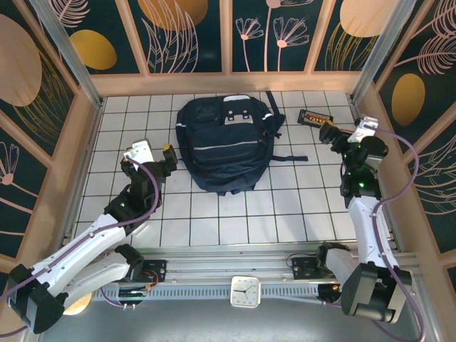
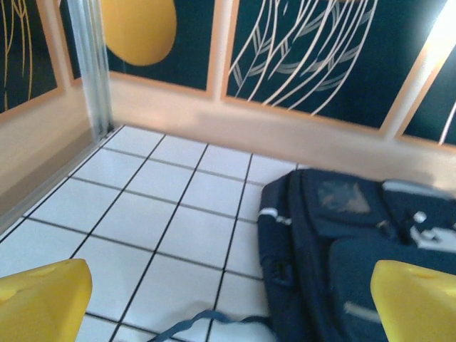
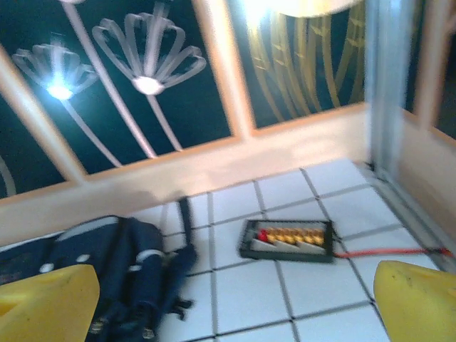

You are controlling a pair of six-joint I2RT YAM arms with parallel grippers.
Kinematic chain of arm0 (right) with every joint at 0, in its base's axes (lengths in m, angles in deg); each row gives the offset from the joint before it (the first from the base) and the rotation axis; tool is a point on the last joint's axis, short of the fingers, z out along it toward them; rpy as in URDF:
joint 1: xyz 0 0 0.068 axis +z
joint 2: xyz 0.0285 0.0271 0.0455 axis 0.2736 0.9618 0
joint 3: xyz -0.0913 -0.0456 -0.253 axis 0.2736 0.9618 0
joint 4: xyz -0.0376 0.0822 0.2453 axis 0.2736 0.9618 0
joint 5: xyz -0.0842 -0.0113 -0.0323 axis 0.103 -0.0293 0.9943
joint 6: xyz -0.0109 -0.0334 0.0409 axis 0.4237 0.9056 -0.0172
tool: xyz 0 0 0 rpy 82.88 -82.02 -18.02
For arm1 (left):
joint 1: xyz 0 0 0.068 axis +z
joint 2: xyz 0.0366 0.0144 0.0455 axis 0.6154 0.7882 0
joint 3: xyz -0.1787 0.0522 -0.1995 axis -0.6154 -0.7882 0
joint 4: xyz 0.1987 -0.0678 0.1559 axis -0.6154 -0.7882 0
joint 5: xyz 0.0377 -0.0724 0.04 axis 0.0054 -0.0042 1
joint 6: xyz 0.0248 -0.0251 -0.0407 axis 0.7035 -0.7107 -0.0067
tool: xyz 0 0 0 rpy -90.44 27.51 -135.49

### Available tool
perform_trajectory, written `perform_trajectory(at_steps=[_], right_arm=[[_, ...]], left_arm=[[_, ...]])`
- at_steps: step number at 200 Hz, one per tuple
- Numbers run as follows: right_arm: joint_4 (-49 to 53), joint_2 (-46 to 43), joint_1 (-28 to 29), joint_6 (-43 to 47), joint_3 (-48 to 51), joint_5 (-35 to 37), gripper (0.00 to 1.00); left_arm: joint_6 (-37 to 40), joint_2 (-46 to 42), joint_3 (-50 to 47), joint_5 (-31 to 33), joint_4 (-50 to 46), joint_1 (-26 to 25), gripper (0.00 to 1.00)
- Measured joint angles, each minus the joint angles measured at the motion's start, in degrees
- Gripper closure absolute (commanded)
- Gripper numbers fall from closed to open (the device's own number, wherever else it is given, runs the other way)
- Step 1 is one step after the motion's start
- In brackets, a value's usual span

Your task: Pack books, pencil case, and school supplies into a backpack

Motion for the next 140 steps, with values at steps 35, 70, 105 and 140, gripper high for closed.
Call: perform_trajectory(at_steps=[35, 70, 105, 140], right_arm=[[-3.21, 7.34, -3.37, 0.17, 2.60, -0.98, 0.01], [-14.67, 22.34, -3.17, -0.74, 5.79, -3.74, 0.01], [-21.77, 29.27, -0.26, -1.14, 9.75, -3.82, 0.01], [-28.41, 31.30, 2.82, 0.50, 10.10, -3.21, 0.01]], left_arm=[[1.22, 0.35, -0.31, 0.11, 0.98, 1.88, 0.01], [1.73, 5.14, 1.64, -4.74, 0.09, 8.41, 0.01], [2.64, 6.64, 2.05, -7.93, -1.60, 13.22, 0.01], [6.08, 7.10, 1.49, -12.74, 3.52, 23.17, 0.01]])
